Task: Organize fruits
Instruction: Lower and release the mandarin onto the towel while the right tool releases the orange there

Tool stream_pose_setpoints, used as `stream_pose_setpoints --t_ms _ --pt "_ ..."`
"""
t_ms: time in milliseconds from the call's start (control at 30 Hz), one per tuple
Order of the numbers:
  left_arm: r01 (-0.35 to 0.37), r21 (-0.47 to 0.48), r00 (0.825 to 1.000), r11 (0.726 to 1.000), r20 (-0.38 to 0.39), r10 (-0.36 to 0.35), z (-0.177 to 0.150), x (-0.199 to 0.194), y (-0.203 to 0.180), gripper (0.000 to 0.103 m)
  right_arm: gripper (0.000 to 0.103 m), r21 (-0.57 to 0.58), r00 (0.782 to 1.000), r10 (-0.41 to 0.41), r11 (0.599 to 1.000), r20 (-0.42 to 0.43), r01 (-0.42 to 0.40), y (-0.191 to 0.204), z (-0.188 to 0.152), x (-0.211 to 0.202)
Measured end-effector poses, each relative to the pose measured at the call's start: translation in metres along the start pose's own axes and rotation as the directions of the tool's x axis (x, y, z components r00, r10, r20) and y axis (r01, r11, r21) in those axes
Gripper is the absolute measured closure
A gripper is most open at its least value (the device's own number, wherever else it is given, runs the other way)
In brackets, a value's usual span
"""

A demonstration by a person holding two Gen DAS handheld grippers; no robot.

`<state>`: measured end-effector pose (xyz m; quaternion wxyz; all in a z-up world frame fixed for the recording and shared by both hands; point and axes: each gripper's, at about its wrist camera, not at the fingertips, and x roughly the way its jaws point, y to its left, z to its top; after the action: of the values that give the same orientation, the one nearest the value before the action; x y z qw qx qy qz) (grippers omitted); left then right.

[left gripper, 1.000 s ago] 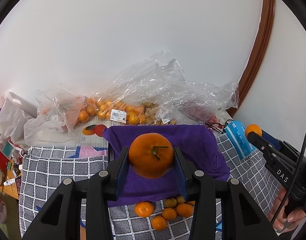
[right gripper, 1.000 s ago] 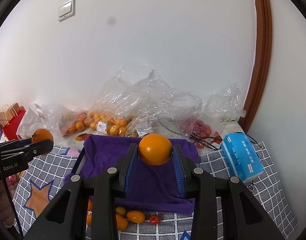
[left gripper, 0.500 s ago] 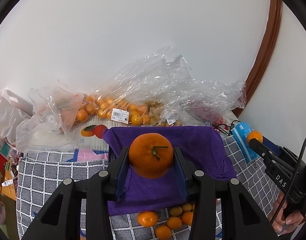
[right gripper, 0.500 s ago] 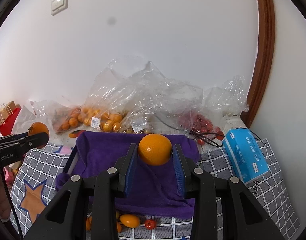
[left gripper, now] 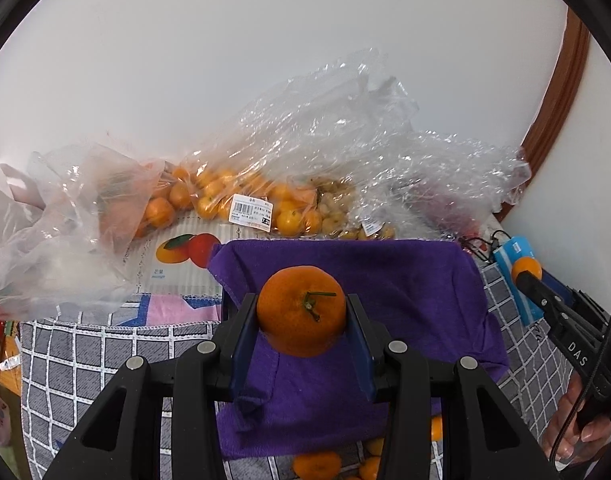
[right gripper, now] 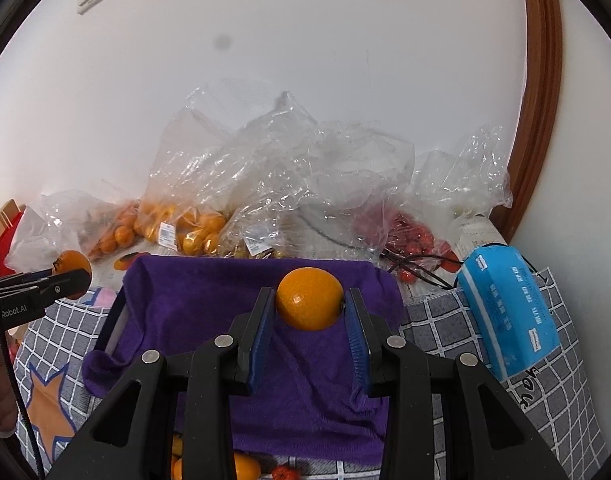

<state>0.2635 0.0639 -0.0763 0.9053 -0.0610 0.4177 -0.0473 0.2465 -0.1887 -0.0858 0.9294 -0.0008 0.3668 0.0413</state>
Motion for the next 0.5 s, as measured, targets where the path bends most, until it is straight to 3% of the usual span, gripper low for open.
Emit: stream_pose_setpoints --t_ms 500 --pt "0.01 -0.008 0.998 1.0 -0.054 -0.011 0.01 0.042 0.003 0.063 0.068 0.0 0.999 0.021 1.0 -0.049 -0.021 -0.004 -0.002 0.041"
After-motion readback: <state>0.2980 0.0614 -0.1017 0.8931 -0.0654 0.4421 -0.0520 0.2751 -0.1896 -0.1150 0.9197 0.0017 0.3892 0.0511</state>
